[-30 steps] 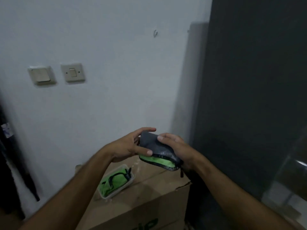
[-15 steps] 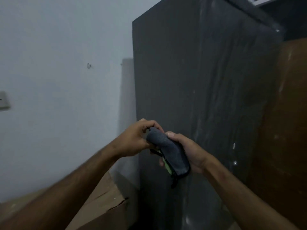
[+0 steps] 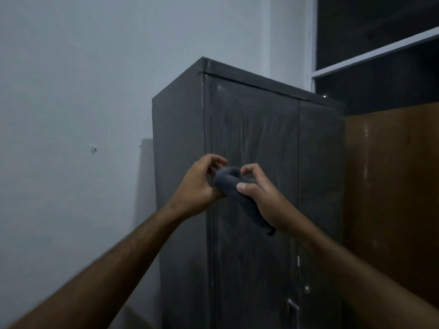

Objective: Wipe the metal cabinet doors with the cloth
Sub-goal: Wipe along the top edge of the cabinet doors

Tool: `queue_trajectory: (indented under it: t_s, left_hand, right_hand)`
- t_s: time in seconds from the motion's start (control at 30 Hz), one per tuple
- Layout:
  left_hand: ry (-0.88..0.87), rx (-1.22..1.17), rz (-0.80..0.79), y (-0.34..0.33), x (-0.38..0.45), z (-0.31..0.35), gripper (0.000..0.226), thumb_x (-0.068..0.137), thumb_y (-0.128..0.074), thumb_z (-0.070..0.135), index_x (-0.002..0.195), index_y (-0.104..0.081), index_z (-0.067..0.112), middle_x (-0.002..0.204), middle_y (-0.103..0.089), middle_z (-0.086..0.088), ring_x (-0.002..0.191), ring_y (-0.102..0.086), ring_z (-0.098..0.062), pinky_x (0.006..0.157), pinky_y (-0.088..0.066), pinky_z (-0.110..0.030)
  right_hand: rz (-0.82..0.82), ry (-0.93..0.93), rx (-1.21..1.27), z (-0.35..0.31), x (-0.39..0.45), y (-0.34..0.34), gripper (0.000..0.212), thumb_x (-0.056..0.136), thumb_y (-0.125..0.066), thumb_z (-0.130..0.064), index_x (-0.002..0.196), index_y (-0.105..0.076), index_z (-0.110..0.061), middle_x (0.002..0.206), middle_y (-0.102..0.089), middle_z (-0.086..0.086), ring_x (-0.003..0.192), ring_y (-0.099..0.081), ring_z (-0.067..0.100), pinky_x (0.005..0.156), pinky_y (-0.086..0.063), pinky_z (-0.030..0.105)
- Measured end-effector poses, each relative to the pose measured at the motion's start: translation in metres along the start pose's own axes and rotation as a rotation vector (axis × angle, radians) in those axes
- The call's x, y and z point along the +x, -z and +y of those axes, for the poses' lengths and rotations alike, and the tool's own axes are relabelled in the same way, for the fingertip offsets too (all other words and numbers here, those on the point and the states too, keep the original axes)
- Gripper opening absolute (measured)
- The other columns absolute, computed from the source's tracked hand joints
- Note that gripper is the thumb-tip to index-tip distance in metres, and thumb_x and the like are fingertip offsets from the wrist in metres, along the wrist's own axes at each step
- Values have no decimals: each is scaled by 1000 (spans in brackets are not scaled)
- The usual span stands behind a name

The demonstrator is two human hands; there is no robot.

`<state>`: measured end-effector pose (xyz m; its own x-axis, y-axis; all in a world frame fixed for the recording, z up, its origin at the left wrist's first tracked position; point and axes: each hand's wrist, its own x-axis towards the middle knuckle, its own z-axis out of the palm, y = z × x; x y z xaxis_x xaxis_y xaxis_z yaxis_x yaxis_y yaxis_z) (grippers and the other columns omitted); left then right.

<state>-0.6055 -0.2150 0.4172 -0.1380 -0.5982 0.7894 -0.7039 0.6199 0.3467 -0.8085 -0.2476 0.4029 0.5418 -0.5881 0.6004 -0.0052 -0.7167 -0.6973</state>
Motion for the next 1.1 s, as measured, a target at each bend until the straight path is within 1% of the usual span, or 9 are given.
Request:
queue_trajectory:
  t_s: [0.13, 0.27, 0.33, 0.47, 0.63, 0.67, 0.77, 0.93, 1.1]
  left_hand:
    - [-20, 95, 120, 7, 49, -4, 55, 84, -87, 30, 126, -51, 24, 113, -55, 11, 101, -56, -4, 78, -47, -15]
    - [-80, 152, 227, 29, 98, -5, 51, 86, -85, 29, 124, -52, 22, 114, -55, 7, 95, -51, 0, 73, -41, -4]
    - [-115, 179, 305, 42, 123, -6, 38, 94, -77, 27, 124, -54, 20, 114, -55, 7, 96, -52, 1, 74, -41, -3]
    - [-93, 59, 530, 61, 173, -12, 16, 109, -52, 25, 123, -56, 17, 111, -59, 3, 95, -56, -3, 77, -48, -10]
    - [-61, -46, 628, 74, 216, -19, 44, 110, -28, 40, 134, -57, 17, 135, -58, -1, 123, -53, -8, 103, -42, -20]
    - [-68, -79, 611, 73, 220, -18, 49, 112, -23, 40, 136, -57, 13, 135, -58, 1, 123, -53, -1, 102, -40, -14]
    - [-94, -210, 510, 64, 229, -16, 52, 117, -9, 30, 116, -59, 15, 110, -61, 8, 92, -60, 23, 78, -40, 3]
    - [-91, -308, 551, 62, 241, -33, 66, 115, -3, 38, 148, -50, 3, 119, -63, 12, 94, -61, 25, 75, -41, 5]
    - [-88, -339, 577, 63, 245, -39, 72, 114, -1, 45, 151, -49, 6, 131, -63, 7, 97, -64, 21, 74, -46, 2]
  right_hand:
    - [42, 218, -113, -6, 47, 23, 25, 90, -53, -31, 113, -47, -25, 91, -61, 5, 74, -63, 14, 63, -52, 31]
    - [272, 479, -274, -11, 107, 41, 25, 94, -54, -32, 114, -50, -18, 87, -61, 5, 72, -59, 21, 59, -49, 36]
    - [374, 579, -352, -17, 138, 52, 30, 96, -54, -37, 120, -51, -20, 94, -60, -2, 80, -59, 16, 66, -52, 35]
    - [486, 626, -420, -29, 195, 77, 40, 98, -52, -40, 133, -50, -20, 120, -58, -4, 105, -56, 15, 90, -51, 48]
    - [534, 660, -592, -43, 248, 94, 53, 99, -54, -27, 149, -39, -31, 133, -53, -8, 114, -39, 14, 98, -30, 41]
    - [534, 667, -606, -46, 257, 94, 59, 98, -55, -21, 152, -36, -34, 135, -52, -8, 116, -39, 16, 97, -28, 40]
    - [566, 686, -626, -54, 284, 90, 62, 96, -54, -13, 153, -36, -32, 144, -51, -3, 124, -39, 20, 101, -29, 41]
    - [632, 760, -567, -57, 318, 71, 47, 97, -47, -16, 143, -52, -19, 143, -50, 3, 125, -43, 26, 103, -37, 51]
    - [419, 1036, -762, -19, 293, 67, 46, 92, -51, -25, 137, -57, -16, 140, -52, 7, 121, -46, 28, 93, -39, 45]
